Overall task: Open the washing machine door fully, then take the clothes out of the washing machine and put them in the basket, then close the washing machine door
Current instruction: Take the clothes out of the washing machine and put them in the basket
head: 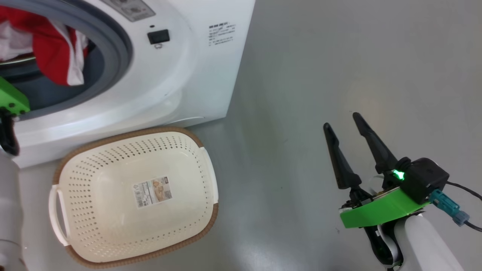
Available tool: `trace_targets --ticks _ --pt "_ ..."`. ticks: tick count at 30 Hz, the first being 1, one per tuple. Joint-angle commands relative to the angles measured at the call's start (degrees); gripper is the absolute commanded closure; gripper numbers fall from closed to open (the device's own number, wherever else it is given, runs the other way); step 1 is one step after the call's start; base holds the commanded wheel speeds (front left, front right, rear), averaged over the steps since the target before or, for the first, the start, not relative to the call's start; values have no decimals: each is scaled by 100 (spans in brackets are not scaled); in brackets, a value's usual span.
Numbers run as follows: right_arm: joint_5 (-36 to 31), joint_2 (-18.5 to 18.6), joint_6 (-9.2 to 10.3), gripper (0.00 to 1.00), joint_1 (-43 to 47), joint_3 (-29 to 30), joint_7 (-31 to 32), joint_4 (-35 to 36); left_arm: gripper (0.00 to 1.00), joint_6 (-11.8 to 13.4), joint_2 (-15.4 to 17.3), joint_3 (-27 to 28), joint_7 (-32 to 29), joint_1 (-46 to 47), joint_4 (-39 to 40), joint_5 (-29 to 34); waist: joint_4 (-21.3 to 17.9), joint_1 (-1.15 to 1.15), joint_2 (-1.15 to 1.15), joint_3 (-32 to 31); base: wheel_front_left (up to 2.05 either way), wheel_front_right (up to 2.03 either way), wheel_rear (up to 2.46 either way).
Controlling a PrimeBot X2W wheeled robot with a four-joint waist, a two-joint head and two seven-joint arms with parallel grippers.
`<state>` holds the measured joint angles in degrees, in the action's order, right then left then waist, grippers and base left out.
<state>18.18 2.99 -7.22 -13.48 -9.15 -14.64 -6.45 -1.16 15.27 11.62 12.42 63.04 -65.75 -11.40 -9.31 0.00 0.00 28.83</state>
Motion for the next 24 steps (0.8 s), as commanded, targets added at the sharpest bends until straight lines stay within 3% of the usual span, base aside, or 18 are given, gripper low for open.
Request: trace_targets --ticks 1,13,20,24 --pt "34 -11 -26 0 15 -50 -36 108 100 -95 210 151 145 -257 255 -102 98 0 0 -128 0 0 0" --pt "-8 -11 -26 0 188 -36 -36 58 100 -323 -122 330 256 -1362 1707 -256 348 0 0 -674 0 0 0" --pt "5 8 -26 0 324 -45 -36 -10 100 -339 -419 303 257 -2249 2718 -208 406 0 0 -1135 0 0 0" --pt "24 26 -26 0 421 -33 -36 -55 100 -224 -467 197 252 -2751 3264 -35 400 0 0 -1397 0 0 0"
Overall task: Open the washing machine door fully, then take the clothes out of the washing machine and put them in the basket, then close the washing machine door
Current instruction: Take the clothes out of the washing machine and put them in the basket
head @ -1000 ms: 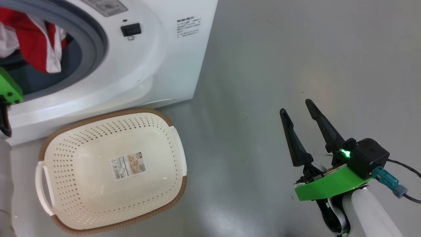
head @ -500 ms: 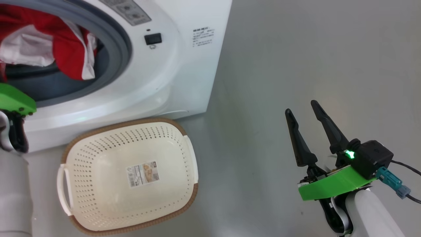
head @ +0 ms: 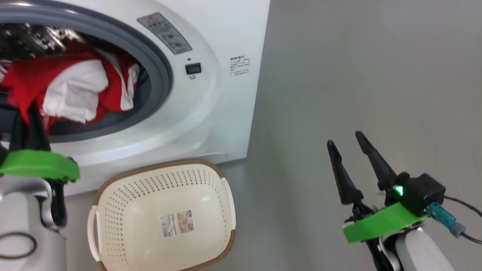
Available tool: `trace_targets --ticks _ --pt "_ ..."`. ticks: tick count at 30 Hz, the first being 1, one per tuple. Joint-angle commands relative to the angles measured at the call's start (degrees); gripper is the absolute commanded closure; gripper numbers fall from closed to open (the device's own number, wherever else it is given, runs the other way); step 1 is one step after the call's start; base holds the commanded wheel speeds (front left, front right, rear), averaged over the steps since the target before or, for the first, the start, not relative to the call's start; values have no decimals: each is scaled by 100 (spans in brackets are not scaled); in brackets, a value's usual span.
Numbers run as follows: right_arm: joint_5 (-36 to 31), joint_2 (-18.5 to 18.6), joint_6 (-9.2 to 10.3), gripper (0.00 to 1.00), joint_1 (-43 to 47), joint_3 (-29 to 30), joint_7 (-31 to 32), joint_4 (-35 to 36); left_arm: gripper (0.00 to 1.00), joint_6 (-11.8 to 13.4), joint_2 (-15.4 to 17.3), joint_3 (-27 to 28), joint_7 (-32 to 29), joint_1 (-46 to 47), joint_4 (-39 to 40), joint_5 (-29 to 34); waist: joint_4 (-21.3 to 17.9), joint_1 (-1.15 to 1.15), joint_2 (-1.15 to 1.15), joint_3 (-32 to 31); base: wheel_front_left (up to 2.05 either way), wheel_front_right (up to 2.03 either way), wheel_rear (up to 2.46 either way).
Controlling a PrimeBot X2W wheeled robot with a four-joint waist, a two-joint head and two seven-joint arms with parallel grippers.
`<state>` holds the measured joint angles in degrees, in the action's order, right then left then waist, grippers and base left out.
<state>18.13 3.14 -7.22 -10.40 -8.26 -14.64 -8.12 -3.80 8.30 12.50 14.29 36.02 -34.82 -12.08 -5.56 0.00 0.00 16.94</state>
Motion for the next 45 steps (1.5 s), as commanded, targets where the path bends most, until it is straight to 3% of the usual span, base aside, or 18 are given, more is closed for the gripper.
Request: trace_targets --ticks 1,20,23,31,45 --pt "30 17 -26 0 144 -113 -36 103 100 58 193 93 25 -165 319 36 27 0 0 -263 0 0 0" --pt "60 105 -26 0 324 -103 -36 82 100 446 -305 -375 -1289 -2055 4388 110 94 0 0 -653 0 0 0" --pt "55 108 -26 0 329 -111 -36 94 100 470 -368 -520 -1451 -2261 4669 36 128 0 0 -590 0 0 0" --pt "50 128 -26 0 216 -140 -36 140 100 520 -467 -717 -1551 -2522 4240 -342 184 0 0 -317 0 0 0" --pt "56 85 -26 0 -134 -209 -36 195 100 343 -372 -975 -1200 -1713 1382 -579 23 0 0 538 0 0 0"
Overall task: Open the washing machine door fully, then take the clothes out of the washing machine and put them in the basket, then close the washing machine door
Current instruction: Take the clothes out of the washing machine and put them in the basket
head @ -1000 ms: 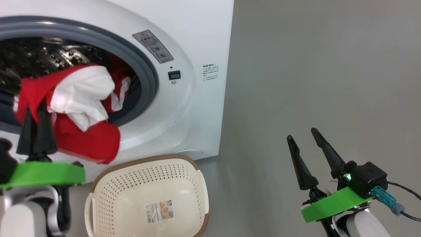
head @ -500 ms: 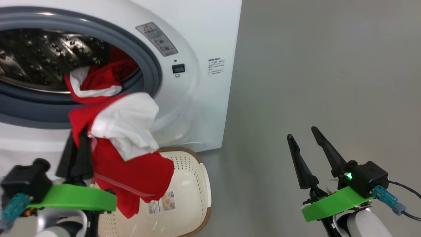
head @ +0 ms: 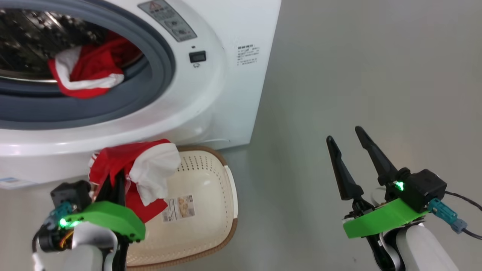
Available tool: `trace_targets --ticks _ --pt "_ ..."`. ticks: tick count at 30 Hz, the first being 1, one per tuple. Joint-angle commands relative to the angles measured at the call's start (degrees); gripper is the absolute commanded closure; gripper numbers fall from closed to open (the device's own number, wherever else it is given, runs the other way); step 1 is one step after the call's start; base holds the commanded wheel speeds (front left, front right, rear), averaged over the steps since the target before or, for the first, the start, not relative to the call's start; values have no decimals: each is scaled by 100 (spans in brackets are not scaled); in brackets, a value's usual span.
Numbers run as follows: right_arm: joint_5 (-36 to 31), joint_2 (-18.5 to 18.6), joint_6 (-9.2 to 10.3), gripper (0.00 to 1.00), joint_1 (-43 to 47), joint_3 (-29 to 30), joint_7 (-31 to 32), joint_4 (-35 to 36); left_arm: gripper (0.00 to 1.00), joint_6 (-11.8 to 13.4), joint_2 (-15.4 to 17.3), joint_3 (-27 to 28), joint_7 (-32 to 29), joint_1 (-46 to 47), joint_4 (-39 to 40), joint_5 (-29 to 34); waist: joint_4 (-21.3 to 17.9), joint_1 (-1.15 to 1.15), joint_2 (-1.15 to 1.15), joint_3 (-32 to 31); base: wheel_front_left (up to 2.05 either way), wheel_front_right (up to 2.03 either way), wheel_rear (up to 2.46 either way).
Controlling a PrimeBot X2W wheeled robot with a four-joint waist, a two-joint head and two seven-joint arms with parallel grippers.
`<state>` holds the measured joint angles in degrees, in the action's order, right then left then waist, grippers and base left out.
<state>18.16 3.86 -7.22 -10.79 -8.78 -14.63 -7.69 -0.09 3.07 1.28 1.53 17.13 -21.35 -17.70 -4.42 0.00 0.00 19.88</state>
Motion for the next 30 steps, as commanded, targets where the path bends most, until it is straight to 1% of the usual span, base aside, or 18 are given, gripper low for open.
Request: trace_targets --ticks 1,14,19,22,23,24,28,29,30 --pt "51 5 -26 0 -121 -157 -37 155 100 -45 153 149 118 284 -178 -35 -109 0 0 316 0 0 0" --pt "129 -85 -26 0 -471 -237 -37 199 100 -170 329 173 333 1737 -3095 -196 -464 0 0 1108 0 0 0" --pt "200 -95 -26 0 -584 -285 -37 202 100 -236 426 272 430 2159 -3948 -343 -615 0 0 1268 0 0 0" --pt "289 -96 -26 0 -621 -325 -37 204 100 -272 470 290 376 2342 -4397 -405 -681 0 0 1327 0 0 0" --pt "311 -97 -26 0 -629 -337 -37 200 95 -271 489 283 370 2386 -4524 -407 -699 0 0 1336 0 0 0" --pt "333 -97 -26 0 -635 -348 -37 197 86 -276 505 276 379 2422 -4637 -409 -718 0 0 1343 0 0 0" --pt "398 -97 -26 0 -654 -377 -37 181 56 -351 522 247 450 2507 -4925 -437 -773 0 0 1355 0 0 0" --pt "398 -97 -26 0 -654 -377 -37 181 56 -351 522 247 450 2507 -4925 -437 -773 0 0 1355 0 0 0" --pt "406 -97 -26 0 -654 -379 -37 174 36 -359 520 236 481 2512 -4967 -437 -779 0 0 1348 0 0 0"
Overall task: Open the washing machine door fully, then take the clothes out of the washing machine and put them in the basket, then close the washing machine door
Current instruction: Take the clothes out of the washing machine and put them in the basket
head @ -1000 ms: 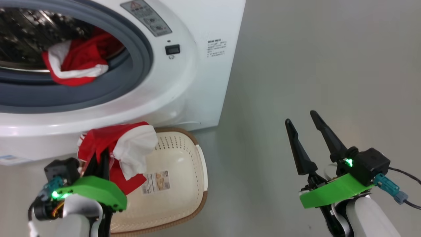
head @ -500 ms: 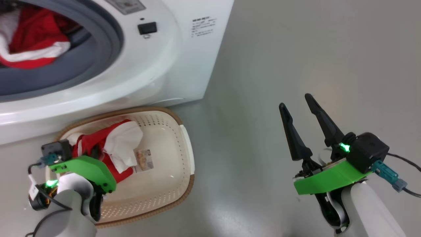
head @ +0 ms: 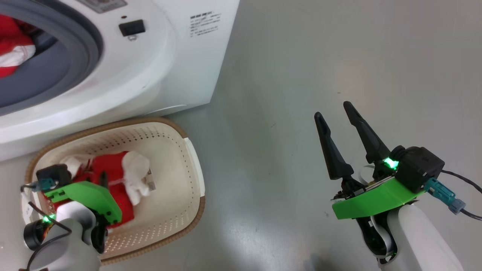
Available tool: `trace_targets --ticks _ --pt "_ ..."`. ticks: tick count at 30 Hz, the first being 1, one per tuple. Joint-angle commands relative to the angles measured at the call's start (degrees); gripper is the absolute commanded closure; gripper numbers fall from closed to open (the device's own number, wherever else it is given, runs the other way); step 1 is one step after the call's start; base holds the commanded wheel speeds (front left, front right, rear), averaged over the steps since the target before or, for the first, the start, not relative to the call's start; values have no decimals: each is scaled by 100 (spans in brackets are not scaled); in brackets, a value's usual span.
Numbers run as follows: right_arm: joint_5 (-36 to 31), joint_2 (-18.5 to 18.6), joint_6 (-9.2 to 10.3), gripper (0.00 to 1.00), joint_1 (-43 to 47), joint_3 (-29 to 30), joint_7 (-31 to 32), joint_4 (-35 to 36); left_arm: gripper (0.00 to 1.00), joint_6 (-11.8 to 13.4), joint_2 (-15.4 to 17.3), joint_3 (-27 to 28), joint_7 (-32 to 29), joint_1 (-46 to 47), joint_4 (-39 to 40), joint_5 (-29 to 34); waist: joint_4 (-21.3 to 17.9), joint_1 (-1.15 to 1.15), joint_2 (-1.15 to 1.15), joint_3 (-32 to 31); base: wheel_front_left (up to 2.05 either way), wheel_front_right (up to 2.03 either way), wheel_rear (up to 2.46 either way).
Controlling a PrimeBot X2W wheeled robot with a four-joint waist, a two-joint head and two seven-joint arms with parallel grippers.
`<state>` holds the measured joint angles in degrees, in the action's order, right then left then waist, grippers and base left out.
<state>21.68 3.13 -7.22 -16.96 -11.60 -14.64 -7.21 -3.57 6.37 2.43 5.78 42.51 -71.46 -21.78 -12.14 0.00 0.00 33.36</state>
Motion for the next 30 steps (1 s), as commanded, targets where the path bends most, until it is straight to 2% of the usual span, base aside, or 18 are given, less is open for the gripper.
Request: trace_targets --ticks 1,8,20,23,30 --pt "58 -24 -26 0 -35 -96 -36 117 0 -19 186 105 81 -24 8 -27 -9 0 0 -12 0 0 0" --pt "-8 -24 -26 0 47 -32 -36 39 0 -114 119 47 467 -69 -104 -63 70 0 0 -296 0 0 0" --pt "-257 -24 -26 0 297 55 -36 -89 0 -285 -20 -41 895 -489 22 -117 395 0 0 -1140 0 0 0" --pt "-274 -1 -26 0 372 72 -36 -95 0 -309 -41 -28 914 -625 196 -144 471 0 0 -1341 0 0 0" --pt "-270 12 -26 0 483 54 -36 -162 0 -276 -58 45 920 -1112 1167 -9 580 0 0 -1755 0 0 0"
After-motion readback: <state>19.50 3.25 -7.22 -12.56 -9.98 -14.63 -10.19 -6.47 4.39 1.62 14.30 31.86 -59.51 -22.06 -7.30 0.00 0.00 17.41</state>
